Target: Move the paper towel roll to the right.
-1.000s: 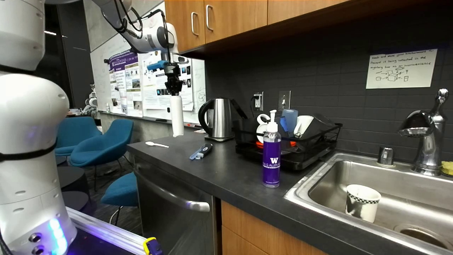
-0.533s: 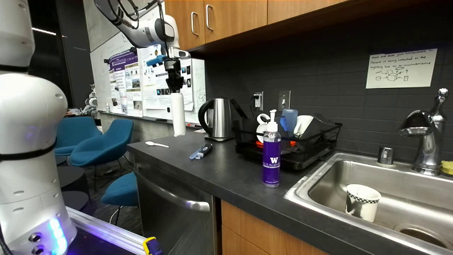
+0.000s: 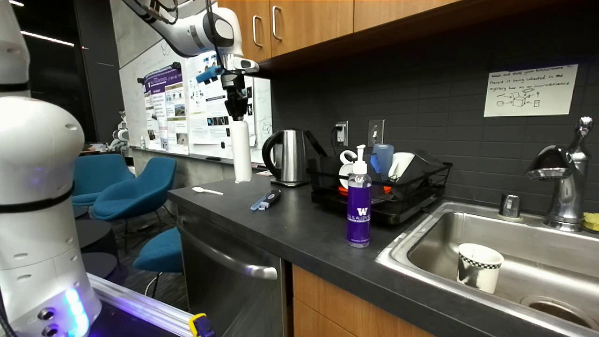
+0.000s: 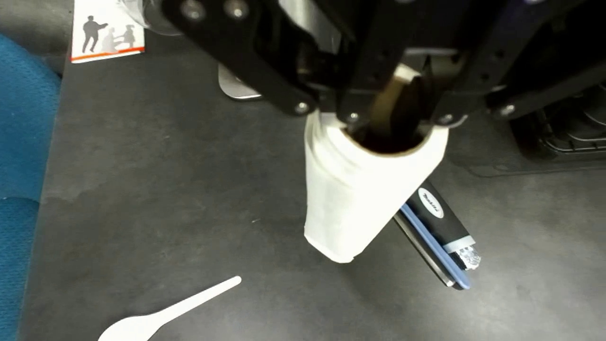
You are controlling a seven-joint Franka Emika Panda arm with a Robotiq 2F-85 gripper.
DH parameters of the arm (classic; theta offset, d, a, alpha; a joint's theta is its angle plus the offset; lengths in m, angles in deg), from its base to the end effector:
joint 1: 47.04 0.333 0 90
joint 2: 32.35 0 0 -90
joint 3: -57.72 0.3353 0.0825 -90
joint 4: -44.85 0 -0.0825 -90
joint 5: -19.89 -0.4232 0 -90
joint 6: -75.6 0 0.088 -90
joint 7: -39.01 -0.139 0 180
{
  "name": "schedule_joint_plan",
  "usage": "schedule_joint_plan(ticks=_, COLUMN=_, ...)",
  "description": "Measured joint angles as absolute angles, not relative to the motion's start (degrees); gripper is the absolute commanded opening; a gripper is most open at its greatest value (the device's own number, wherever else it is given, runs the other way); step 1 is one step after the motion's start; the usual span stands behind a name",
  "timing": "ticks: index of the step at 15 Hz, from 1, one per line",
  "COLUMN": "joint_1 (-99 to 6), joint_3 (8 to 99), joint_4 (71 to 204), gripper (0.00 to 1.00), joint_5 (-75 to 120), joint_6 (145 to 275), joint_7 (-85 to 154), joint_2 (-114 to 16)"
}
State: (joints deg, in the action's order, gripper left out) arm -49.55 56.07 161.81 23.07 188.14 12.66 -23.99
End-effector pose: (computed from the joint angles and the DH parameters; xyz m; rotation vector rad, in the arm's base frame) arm 0.5558 -0.0462 0.4874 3.0041 -0.7876 0.1191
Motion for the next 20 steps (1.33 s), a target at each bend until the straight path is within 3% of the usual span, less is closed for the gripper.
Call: schedule_joint_plan(ticks=20, joint_1=-58.46, joint_3=52.53, joint_4=173.83, gripper=0.51, joint_5=23.17, joint_6=190.38, joint_7=13.39, joint_2=-12.46)
